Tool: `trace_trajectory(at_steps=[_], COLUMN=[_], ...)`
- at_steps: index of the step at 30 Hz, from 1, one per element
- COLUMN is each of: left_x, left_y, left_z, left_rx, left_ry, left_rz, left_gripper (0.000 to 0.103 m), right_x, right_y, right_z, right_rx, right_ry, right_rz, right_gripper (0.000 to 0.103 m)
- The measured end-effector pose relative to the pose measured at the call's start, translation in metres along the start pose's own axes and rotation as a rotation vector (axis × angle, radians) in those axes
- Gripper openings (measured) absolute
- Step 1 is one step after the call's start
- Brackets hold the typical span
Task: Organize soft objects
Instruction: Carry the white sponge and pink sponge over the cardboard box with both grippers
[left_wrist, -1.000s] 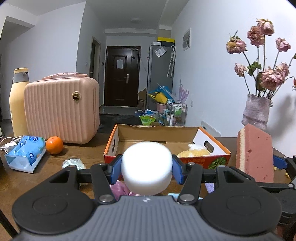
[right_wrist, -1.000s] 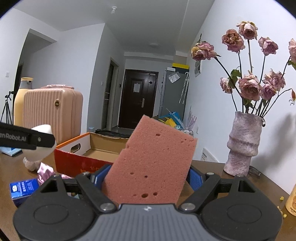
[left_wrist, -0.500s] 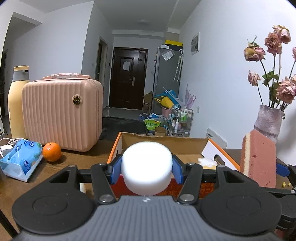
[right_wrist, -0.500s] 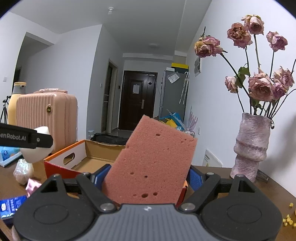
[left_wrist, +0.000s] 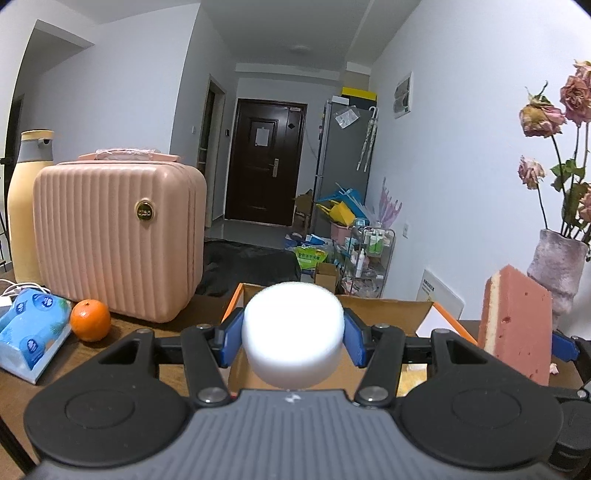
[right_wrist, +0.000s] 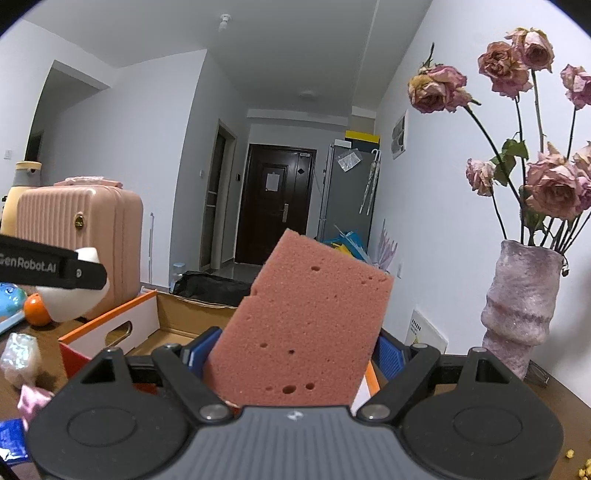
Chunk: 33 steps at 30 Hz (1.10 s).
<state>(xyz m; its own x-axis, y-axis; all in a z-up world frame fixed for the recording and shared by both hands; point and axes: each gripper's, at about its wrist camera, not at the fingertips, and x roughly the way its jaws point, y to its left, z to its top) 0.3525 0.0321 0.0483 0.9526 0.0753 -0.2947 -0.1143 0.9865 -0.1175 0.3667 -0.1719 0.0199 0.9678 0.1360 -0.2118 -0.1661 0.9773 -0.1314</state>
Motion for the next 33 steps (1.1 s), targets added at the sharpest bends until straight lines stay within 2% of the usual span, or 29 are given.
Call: trace_trajectory(at_steps=[15,27,33], left_x=[0.058,0.104,0.112], left_y=[-0.005,-0.009,-0.01], left_z=[0.014,0.01,0.006], left_rx=[-0.001,-0.005,0.016], left_ry=[0.007,0.058,0.078], left_rz=[0.021,0.044,0.061], left_gripper=[0.056,0.056,0.056], right_x=[0.06,0.108,0.114], right_y=[0.008,0.023,0.021], right_z=[0.01,0.009,0.006], right_rx=[-0.023,-0.036,-0.02], right_ry=[0.053,0.177,0.196], right_rz=[-0.008,0.023,0.02], right_gripper=[0.085,0.085,0.085])
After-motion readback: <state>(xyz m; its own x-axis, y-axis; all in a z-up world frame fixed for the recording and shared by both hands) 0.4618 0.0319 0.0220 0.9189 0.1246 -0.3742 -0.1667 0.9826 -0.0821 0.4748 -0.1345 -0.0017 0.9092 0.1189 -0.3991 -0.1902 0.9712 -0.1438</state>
